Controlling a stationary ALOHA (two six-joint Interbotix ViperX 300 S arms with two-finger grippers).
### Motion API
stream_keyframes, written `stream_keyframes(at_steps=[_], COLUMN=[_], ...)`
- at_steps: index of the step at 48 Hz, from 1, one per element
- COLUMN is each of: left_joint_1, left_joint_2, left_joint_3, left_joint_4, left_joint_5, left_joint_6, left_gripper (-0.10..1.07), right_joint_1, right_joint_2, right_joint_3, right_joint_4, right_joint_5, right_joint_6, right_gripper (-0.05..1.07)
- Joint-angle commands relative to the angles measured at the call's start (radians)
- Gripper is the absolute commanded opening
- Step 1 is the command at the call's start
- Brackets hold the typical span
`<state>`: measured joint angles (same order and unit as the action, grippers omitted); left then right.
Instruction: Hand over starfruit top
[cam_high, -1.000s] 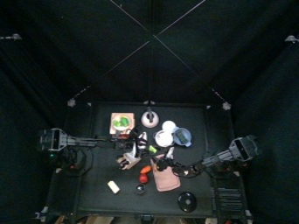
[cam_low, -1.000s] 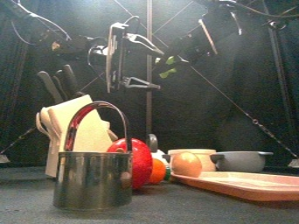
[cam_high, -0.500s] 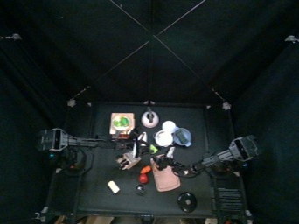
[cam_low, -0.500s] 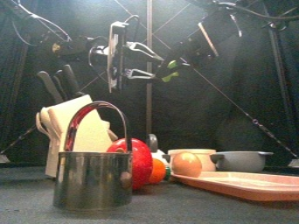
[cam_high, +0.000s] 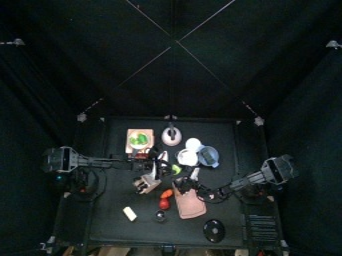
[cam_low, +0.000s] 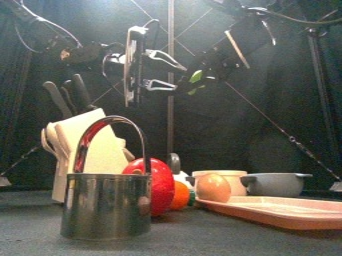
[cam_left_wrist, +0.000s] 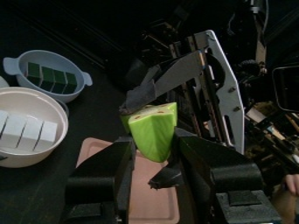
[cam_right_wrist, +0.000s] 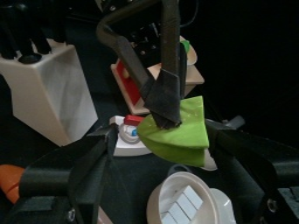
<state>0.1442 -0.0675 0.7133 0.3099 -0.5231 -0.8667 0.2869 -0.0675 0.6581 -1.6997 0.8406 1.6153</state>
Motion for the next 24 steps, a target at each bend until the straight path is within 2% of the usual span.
stream_keyframes(at_steps=[1,24], left_joint_1=[0.002,0.009], left_joint_2=[-0.011,-0.032], left_joint_3=[-0.006,0.025], left_joint_4=[-0.002,-0.009], left_joint_5=[-0.009,-0.008], left_joint_6=[0.002,0.003], left_gripper=[0.71,0.72], right_joint_1=[-0.003,0.005], right_joint_2=[-0.018,-0.026], right_joint_3=[-0.02,-0.011], right_joint_4=[-0.002,0.002], right_joint_5=[0.006,0.06], right_joint_6=[0.0,0.0], right_gripper=[1.04,1.04])
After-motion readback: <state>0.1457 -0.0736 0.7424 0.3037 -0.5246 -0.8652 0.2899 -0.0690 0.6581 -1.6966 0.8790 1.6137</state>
